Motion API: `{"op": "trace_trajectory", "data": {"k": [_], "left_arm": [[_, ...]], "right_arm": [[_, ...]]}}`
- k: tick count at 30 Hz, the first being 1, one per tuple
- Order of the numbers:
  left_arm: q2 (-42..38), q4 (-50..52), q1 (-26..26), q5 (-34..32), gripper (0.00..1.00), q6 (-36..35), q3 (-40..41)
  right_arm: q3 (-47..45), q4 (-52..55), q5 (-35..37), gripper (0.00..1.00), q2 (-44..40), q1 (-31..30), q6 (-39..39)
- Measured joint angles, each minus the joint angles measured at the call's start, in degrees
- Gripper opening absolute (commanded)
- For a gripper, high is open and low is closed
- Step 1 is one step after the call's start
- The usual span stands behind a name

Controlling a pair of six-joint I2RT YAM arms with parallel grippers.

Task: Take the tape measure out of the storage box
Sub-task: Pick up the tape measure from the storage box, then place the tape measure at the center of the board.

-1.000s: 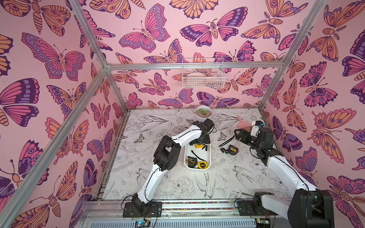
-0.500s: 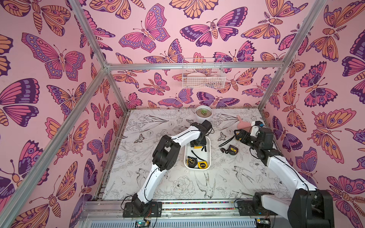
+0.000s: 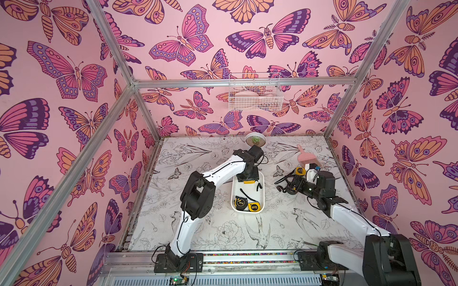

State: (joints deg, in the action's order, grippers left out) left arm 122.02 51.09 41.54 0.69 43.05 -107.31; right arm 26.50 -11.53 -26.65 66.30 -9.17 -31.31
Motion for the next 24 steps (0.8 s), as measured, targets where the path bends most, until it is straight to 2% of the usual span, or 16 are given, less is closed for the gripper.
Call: {"op": "trace_trajectory", "data": {"k": [5, 12, 18, 24], "left_arm": [[-1.36, -0.13, 0.0, 2.89, 0.26, 0.55, -3.15], [0.33, -0.09, 0.0, 7.76, 0.26, 3.45, -8.09], [1.2, 0.0, 0.33, 9.46, 0.27, 4.85, -9.14], [1.22, -0.02, 0.79, 10.38, 0.27, 6.05, -9.14]], "right_arm": [[-1.11, -3.82, -0.17, 0.91, -1.03, -7.58, -0.02], [-2.05, -14.12, 0.52, 0.87, 2.93, -13.42, -0.42], [-2.05, -22.1, 1.77, 0.86, 9.55, -16.5, -1.49], [-1.81, -29.33, 4.52, 0.83, 12.72, -17.42, -3.04]]}}
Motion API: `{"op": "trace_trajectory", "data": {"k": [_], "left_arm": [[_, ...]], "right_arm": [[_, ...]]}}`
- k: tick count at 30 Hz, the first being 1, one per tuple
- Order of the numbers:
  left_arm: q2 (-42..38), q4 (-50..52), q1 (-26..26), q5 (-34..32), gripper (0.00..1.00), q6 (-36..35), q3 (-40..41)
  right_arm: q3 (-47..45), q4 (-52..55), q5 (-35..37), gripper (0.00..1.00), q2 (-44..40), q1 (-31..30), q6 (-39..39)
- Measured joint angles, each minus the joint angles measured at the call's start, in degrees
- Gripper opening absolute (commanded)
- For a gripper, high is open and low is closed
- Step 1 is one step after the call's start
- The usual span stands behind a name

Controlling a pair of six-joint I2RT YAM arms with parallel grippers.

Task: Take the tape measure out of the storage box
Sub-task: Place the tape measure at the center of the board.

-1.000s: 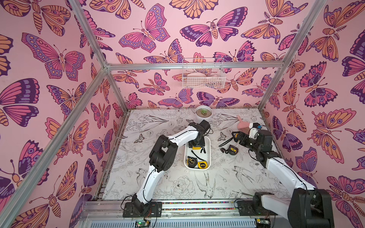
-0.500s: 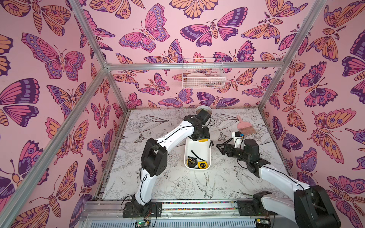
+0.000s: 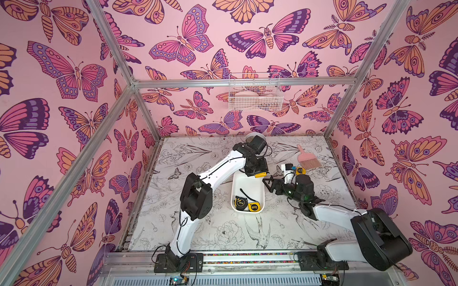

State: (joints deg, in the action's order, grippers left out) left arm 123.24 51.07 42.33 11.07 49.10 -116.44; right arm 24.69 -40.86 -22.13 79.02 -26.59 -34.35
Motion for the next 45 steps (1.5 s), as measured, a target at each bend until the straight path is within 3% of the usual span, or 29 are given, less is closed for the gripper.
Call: {"op": "trace_trajectory", "data": {"k": [7, 15, 20, 22, 26, 29, 32, 38, 45], "left_arm": [[0.85, 0.07, 0.35, 0.04, 0.27, 0.9, -1.11], [1.09, -0.09, 0.46, 0.13, 0.27, 1.25, -2.23], [1.33, -0.33, 0.44, 0.11, 0.28, 1.31, -2.73], [1.51, -1.18, 0.07, 0.37, 0.32, 1.27, -2.78], [1.62, -1.75, -0.52, 1.38, 0.44, 0.87, -3.23], [1.75, -1.77, -0.52, 1.4, 0.49, 0.87, -3.5], [1.97, -1.77, -0.52, 1.44, 0.66, 0.81, -3.58], [2.51, -0.85, 0.31, 1.29, 0.88, 0.35, -4.04], [2.51, -0.07, 0.44, 1.31, 0.97, -0.5, -6.99]], "right_arm": [[2.32, -8.87, 0.68, 0.69, 7.93, -0.5, -4.46], [3.02, -15.04, 1.73, 0.52, 9.57, -1.42, -7.13], [3.15, -17.53, 1.92, 0.29, 10.95, -1.73, -9.35], [3.41, -18.4, 1.84, 0.18, 11.91, -1.66, -11.93], [3.76, -19.96, 1.79, 0.07, 12.76, -1.53, -15.17], [3.76, -20.17, 2.08, 0.06, 12.76, -1.53, -15.13], [3.76, -19.93, 2.21, 0.06, 12.76, -1.53, -14.84], [3.76, -17.92, 2.4, 0.04, 12.61, -1.7, -11.06], [3.21, -11.85, 3.37, 0.03, 6.86, -1.27, -8.17]]}}
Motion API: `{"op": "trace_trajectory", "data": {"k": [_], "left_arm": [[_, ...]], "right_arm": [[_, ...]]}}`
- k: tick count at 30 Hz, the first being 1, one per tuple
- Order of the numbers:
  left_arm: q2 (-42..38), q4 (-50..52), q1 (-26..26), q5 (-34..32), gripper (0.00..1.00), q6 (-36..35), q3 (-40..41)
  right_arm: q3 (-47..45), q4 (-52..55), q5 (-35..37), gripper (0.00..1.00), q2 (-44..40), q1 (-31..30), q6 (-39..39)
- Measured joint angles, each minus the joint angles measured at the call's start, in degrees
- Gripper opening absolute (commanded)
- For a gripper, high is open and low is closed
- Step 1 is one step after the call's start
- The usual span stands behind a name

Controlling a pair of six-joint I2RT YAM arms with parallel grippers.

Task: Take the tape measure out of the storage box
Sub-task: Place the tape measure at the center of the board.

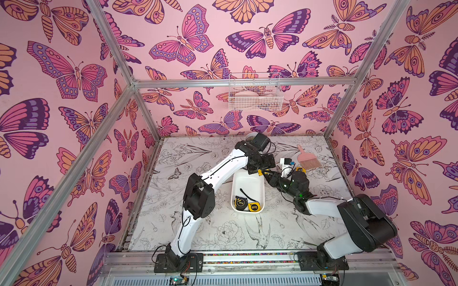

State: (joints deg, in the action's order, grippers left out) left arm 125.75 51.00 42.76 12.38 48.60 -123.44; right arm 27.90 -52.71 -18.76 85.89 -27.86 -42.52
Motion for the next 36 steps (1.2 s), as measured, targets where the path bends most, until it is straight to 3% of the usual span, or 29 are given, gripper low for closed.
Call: {"op": "trace_trajectory", "data": {"k": [8, 15, 20, 29, 32, 34, 36], "left_arm": [[-0.07, -0.09, -1.36, -2.95, 0.99, -2.54, 0.02], [-1.77, 0.11, -3.89, -9.4, 1.0, -7.28, 5.95], [-5.84, 0.15, -4.15, -13.05, 0.99, -10.51, 11.54], [-11.1, 0.28, -4.09, -15.52, 0.99, -12.61, 19.96], [-11.76, 0.26, -4.09, -16.11, 0.99, -13.51, 21.88], [-12.11, 0.7, -4.09, -16.41, 0.99, -14.12, 22.71], [-12.33, 1.6, -4.07, -16.52, 0.98, -14.97, 23.1]], "right_arm": [[-4.44, 5.16, 0.57, 0.02, -6.95, 6.27, -0.85], [-4.33, 15.58, 0.79, 0.01, -12.26, 12.7, -0.52], [0.74, 24.06, -1.29, 0.02, -7.19, 15.61, 0.2], [6.47, 27.85, -7.1, 0.05, 6.69, 15.78, -0.07], [7.52, 30.69, -7.26, 0.13, 8.17, 15.78, 0.0], [8.61, 33.16, -7.21, 0.28, 8.2, 15.78, 0.7], [9.99, 35.34, -6.97, 0.35, 8.17, 15.78, 1.55]]}}
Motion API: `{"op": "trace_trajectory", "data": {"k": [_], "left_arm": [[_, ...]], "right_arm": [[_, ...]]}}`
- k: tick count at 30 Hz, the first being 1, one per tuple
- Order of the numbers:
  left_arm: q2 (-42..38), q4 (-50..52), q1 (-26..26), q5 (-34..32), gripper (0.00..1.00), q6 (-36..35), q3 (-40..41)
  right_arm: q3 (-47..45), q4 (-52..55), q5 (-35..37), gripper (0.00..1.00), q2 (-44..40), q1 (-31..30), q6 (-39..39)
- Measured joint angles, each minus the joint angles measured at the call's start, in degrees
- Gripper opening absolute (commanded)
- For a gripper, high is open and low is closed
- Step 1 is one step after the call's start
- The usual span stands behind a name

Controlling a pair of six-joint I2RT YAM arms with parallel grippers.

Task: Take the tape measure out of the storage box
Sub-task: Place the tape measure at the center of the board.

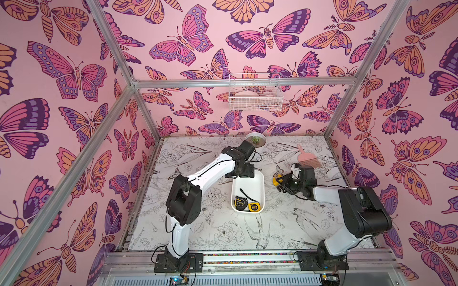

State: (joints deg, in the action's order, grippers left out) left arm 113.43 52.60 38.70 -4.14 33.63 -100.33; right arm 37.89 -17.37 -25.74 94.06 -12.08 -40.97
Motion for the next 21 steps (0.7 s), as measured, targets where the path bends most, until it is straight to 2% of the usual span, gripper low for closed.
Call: {"op": "trace_trajectory", "data": {"k": [4, 8, 11, 17, 21], "left_arm": [[-0.07, 2.32, 0.76, -0.7, 0.98, -1.7, 0.17], [0.07, 6.45, 3.72, -1.55, 0.97, -3.76, -0.85], [0.22, 9.35, 6.03, -1.53, 0.97, -5.05, -2.47], [1.77, 14.64, 9.38, -1.42, 0.97, -6.75, -4.17], [3.74, 17.14, 11.17, -1.16, 0.96, -7.74, -4.15]], "right_arm": [[1.62, 3.04, 1.14, 0.52, -0.02, 0.0, 2.01], [2.78, 5.86, 1.84, 0.78, -0.61, 0.0, 3.87], [3.15, 8.07, 3.34, 0.91, -2.67, 0.0, 5.44], [3.58, 12.74, 6.67, 0.99, -10.49, 0.0, 8.61], [4.17, 14.38, 7.76, 0.99, -13.35, 0.0, 10.01]]}}
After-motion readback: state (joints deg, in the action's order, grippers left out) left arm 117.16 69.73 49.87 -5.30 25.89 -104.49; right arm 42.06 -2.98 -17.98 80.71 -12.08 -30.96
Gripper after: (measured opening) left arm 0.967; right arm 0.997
